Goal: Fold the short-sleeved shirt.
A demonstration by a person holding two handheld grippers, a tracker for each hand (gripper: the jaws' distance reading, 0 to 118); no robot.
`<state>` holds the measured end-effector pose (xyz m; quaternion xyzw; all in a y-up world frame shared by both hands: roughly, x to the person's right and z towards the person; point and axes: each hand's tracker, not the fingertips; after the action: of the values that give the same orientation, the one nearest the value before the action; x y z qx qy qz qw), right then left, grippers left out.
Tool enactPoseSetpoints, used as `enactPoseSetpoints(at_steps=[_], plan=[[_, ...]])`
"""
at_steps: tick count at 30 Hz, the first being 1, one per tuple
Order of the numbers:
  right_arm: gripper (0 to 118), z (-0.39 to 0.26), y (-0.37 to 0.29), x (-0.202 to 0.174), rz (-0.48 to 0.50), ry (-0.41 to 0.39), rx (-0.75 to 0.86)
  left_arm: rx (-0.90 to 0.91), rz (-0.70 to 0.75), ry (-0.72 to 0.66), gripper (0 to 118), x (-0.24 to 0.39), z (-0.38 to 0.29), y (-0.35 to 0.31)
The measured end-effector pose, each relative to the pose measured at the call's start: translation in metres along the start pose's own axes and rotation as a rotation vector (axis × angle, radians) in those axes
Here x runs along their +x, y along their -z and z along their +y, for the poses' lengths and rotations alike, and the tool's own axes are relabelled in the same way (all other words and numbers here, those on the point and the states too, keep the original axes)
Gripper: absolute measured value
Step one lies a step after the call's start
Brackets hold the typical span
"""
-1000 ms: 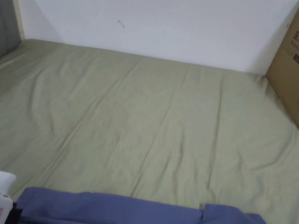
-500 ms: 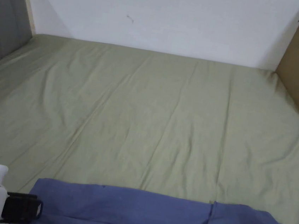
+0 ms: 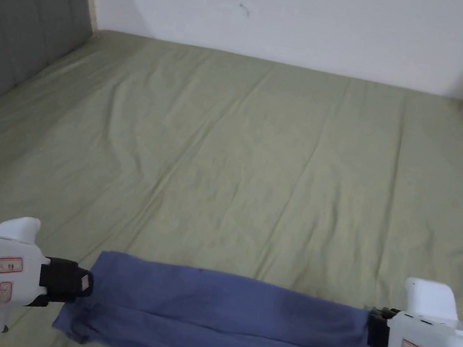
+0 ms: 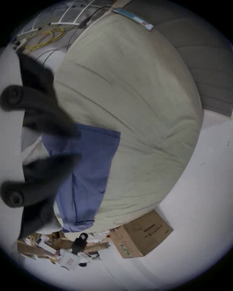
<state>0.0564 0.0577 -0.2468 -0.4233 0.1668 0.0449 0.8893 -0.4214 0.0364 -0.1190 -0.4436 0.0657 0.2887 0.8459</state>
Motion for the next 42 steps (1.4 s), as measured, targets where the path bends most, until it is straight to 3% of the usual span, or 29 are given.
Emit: enactPoseSetpoints(at_steps=[3, 5, 9, 12, 13, 14, 16, 18, 22, 32, 37, 42], plan=[[0, 0.004, 0.014, -0.013, 0.041, 0.005, -0.004, -0.009, 0.004, -0.026, 84, -0.009, 0.001, 0.005], [0, 0.005, 0.021, -0.022, 0.053, 0.012, -0.008, -0.012, -0.021, -0.047, 84, -0.016, 0.001, 0.010], [0, 0.004, 0.030, -0.040, 0.081, 0.009, -0.028, -0.089, -0.167, -0.158, 105, -0.029, -0.002, 0.039], [0, 0.004, 0.035, -0.050, 0.093, -0.007, -0.047, -0.132, -0.227, -0.215, 104, -0.039, -0.006, 0.063], [0, 0.003, 0.035, -0.053, 0.095, -0.014, -0.051, -0.147, -0.251, -0.243, 102, -0.042, -0.008, 0.068], [0, 0.003, 0.036, -0.055, 0.097, -0.021, -0.056, -0.143, -0.280, -0.260, 91, -0.045, -0.009, 0.074], [0, 0.003, 0.037, -0.056, 0.102, -0.028, -0.061, -0.130, -0.265, -0.274, 4, -0.056, -0.003, 0.070], [0, 0.003, 0.036, -0.059, 0.106, -0.028, -0.065, -0.146, -0.211, -0.267, 3, -0.065, -0.006, 0.073], [0, 0.005, 0.033, -0.059, 0.103, -0.034, -0.064, -0.163, -0.258, -0.300, 3, -0.049, -0.003, 0.078], [0, -0.005, 0.026, -0.025, 0.100, 0.054, -0.054, -0.096, -0.263, -0.195, 3, -0.013, 0.012, 0.022], [0, -0.012, 0.019, 0.004, 0.088, 0.123, -0.040, -0.036, -0.261, 0.060, 3, 0.069, 0.024, -0.006], [0, -0.017, 0.008, 0.042, 0.096, 0.228, -0.011, -0.020, -0.267, 0.365, 3, 0.192, 0.016, -0.004]])
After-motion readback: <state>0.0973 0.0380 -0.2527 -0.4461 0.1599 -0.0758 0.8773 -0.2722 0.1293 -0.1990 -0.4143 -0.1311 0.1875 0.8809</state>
